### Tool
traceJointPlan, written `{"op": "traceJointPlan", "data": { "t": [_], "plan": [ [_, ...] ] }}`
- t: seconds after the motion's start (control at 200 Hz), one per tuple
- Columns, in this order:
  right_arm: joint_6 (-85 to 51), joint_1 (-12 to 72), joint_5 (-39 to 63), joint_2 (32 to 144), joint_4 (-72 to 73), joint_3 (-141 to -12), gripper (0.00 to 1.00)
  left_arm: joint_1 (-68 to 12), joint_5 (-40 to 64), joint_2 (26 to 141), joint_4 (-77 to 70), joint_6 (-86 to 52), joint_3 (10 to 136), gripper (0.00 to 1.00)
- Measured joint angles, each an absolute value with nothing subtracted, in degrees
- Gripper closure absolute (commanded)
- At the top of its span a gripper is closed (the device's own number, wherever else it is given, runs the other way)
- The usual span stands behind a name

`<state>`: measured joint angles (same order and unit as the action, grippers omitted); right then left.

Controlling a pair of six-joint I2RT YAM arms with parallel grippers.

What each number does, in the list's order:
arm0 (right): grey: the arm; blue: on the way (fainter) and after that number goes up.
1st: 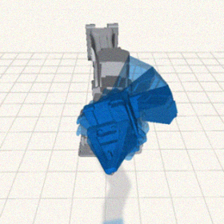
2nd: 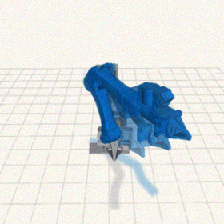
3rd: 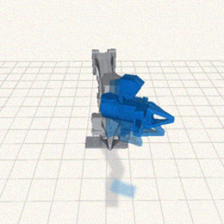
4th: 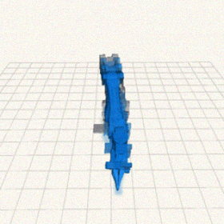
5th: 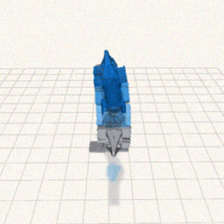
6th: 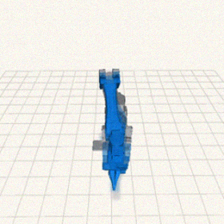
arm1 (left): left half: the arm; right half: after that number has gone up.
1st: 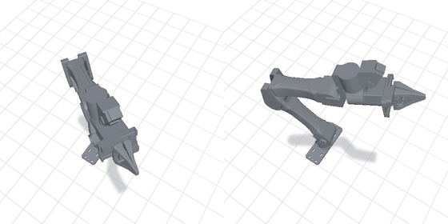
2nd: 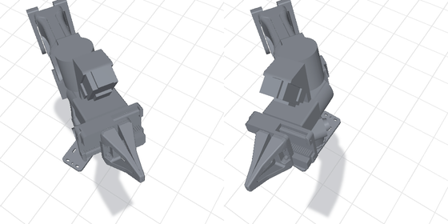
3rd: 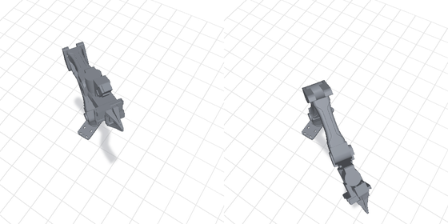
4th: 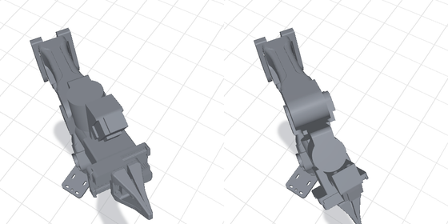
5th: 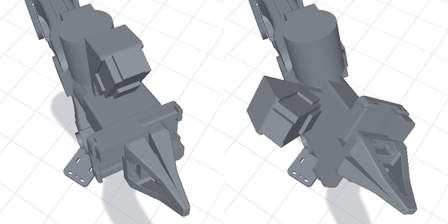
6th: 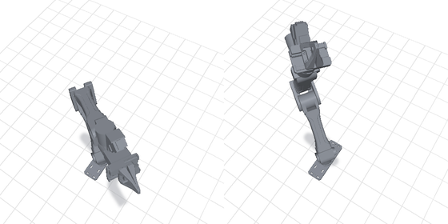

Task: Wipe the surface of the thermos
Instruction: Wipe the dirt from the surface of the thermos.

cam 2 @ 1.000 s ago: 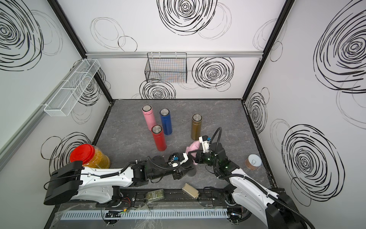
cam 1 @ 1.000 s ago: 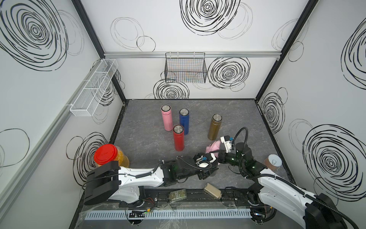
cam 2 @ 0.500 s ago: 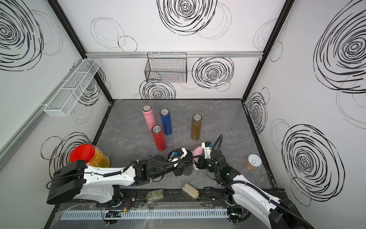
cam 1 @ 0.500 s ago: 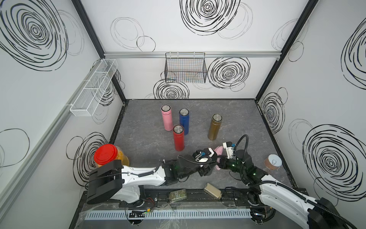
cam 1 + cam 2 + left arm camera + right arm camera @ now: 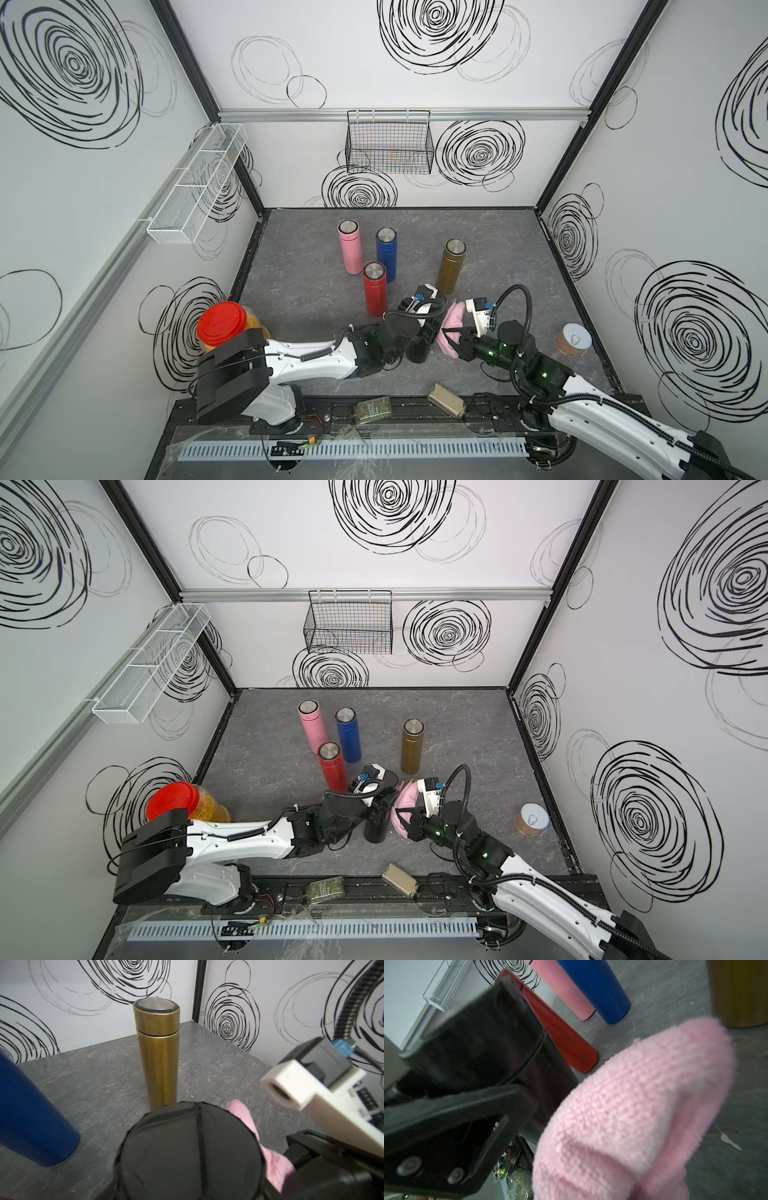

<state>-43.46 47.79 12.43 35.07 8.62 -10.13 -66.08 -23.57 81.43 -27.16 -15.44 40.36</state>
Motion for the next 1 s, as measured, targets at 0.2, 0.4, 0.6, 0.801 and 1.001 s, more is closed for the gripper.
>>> {"op": "traceJointPlan", "data": {
  "t": [0.2, 0.4, 0.6, 0.801, 1.001],
  "plan": [
    [-43.2, 49.6, 13.6, 38.0, 10.0, -8.1, 1.00, -67.1, -27.2, 83.0, -24.7, -17.2, 42.7, 1.00],
    [-40.2, 50.8, 14.3, 37.5, 9.8, -14.4, 1.00, -67.2, -30.4, 83.5, -24.6, -20.0, 42.9, 1.00],
    [-40.0, 51.4, 15.1, 42.5, 14.3, -14.6, 1.00, -67.2, -34.3, 84.0, -24.9, -24.3, 43.3, 1.00],
    [-41.3, 54.9, 12.8, 43.4, 16.9, -8.9, 1.00, -68.0, -38.2, 84.0, -24.6, -27.9, 43.3, 1.00],
    [-40.2, 56.2, 9.7, 39.2, 17.3, -8.5, 1.00, -70.0, -43.8, 84.0, -23.8, -31.7, 43.6, 1.00]
  ]
}}
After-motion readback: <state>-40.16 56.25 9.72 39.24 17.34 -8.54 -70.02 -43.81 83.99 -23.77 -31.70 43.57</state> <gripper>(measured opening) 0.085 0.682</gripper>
